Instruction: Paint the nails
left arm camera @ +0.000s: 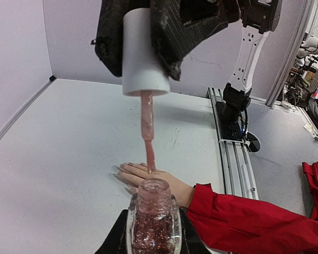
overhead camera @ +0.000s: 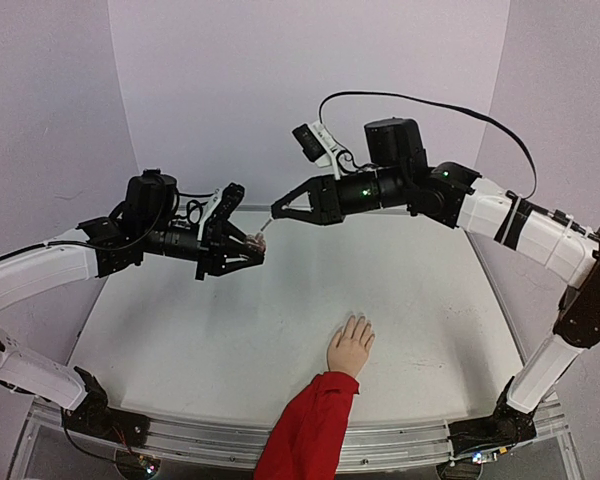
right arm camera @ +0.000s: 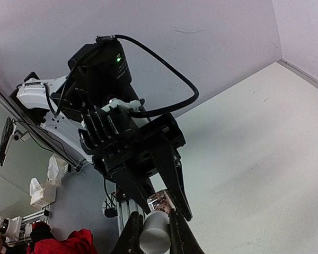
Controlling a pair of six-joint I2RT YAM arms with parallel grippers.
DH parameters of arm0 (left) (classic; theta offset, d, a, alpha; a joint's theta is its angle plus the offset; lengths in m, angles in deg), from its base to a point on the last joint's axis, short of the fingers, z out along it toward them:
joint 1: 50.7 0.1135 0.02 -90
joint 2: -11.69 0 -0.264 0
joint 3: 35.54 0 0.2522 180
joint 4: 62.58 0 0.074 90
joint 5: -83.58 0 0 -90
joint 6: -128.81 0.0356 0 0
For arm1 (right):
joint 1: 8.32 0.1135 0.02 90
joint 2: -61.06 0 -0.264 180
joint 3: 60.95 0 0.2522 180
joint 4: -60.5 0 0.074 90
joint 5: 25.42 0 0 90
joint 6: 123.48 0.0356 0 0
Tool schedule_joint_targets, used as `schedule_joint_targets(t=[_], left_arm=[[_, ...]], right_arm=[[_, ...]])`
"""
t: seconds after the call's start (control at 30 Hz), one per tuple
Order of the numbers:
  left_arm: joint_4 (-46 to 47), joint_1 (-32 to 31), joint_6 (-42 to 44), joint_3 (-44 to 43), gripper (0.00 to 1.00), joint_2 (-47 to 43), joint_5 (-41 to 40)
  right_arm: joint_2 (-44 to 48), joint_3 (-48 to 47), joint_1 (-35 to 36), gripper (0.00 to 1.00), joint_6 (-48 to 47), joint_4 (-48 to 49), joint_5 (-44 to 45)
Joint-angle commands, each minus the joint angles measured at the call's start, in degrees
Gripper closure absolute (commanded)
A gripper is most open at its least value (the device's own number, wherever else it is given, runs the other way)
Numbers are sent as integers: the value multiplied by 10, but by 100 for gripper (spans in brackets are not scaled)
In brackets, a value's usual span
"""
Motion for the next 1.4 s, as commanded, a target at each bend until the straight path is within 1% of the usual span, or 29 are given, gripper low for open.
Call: schedule_joint_targets(t=[0.0,0.23,0.67,1.07,1.27,1.37], left_arm=[[28,1,8,-8,100,-1,15],[28,1,9,-7,100,-4,14],[28,1,10,-7,100,-5,13],[28,0,10,-7,100,-5,15],[28,-1,11,-6,100,-7,12],[28,-1,10,-7,100,-8,13]], right_arm=[[-10,-25,5,100,-1,27,-17],[-13,-26,6,100,-5,16,-9],[-17,-30,12,100,-13,-3,-22],[-42,-54,19,100,-21,-22,-19],[-53,-65,22,100,-34,-34,-15],[-52,-61,22,100,-51,-59,-17]])
